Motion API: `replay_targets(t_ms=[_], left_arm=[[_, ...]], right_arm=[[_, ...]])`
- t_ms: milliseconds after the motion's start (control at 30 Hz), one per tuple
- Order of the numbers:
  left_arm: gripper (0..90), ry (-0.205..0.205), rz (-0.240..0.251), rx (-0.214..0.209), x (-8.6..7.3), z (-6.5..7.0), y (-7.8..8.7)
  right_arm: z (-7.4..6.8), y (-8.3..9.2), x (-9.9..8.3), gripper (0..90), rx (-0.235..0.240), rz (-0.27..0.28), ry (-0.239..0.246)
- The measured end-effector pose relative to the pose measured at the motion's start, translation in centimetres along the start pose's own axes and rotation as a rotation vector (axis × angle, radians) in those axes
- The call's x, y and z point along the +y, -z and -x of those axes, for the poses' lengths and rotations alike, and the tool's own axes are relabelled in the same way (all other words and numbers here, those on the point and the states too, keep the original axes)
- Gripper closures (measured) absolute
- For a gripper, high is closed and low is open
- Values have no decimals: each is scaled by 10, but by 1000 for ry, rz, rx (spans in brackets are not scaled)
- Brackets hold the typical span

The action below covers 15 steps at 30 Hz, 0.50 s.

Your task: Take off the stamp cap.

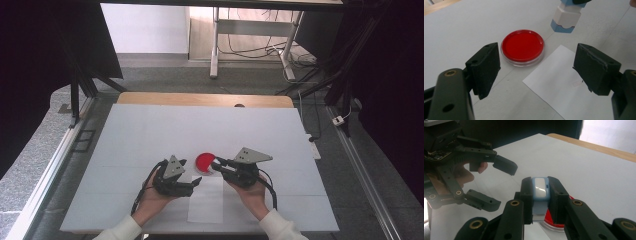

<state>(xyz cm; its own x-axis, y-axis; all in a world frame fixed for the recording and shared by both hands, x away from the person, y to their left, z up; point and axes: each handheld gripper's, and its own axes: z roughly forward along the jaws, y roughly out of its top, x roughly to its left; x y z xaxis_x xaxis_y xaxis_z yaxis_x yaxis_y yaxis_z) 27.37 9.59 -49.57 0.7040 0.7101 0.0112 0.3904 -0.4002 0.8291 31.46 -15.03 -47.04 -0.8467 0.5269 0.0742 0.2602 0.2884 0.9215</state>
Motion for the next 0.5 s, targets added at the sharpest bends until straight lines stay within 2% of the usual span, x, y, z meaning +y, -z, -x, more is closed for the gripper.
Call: replay_targets(t_ms=[500], left_arm=[[220, -23, 0, -21, 7, 9, -12]], right_arm=[[-1, -2, -1, 745, -1, 7, -6]])
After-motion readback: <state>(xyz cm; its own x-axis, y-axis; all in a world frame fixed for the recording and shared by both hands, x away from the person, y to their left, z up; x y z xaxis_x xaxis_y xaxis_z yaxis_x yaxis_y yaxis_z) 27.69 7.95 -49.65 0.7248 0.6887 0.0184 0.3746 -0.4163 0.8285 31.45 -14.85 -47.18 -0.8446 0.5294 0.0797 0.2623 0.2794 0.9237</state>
